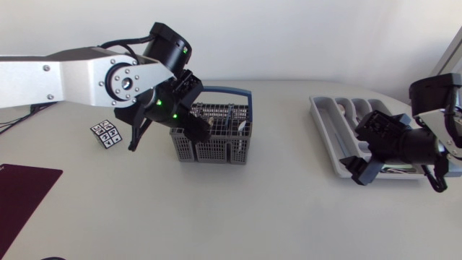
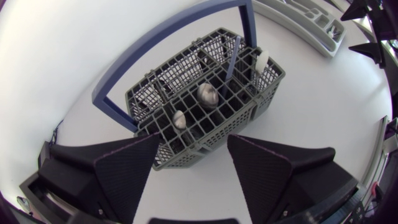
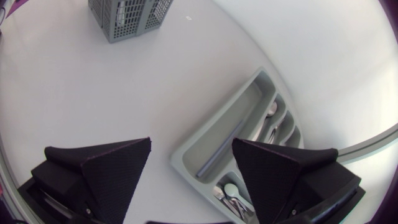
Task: Transfer all utensils from the basket to the drawer tray.
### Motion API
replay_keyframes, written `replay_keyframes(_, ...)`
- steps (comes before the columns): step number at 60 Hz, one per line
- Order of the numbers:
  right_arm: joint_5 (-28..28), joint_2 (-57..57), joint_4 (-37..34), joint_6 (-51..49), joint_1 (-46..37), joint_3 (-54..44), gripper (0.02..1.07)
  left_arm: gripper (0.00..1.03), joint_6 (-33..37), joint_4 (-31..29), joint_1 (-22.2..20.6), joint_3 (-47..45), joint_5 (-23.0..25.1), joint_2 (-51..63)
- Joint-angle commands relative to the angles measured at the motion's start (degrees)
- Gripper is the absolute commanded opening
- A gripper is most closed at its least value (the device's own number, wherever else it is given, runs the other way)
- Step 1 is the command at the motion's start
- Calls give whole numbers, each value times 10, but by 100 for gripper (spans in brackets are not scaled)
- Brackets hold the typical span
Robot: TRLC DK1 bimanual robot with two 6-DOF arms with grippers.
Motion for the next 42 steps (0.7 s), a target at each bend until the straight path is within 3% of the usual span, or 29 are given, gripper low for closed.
replay_keyframes(1,16,-8,-12,51,36,-2,96,73,-18,-1,-8,21,-20,22)
replay_keyframes(22,45,-4,-9,92,97,-9,96,60,-37,18,-38,41,-112,74)
replay_keyframes(42,58,-20,-12,159,195,1,96,55,-37,44,-44,51,-175,115)
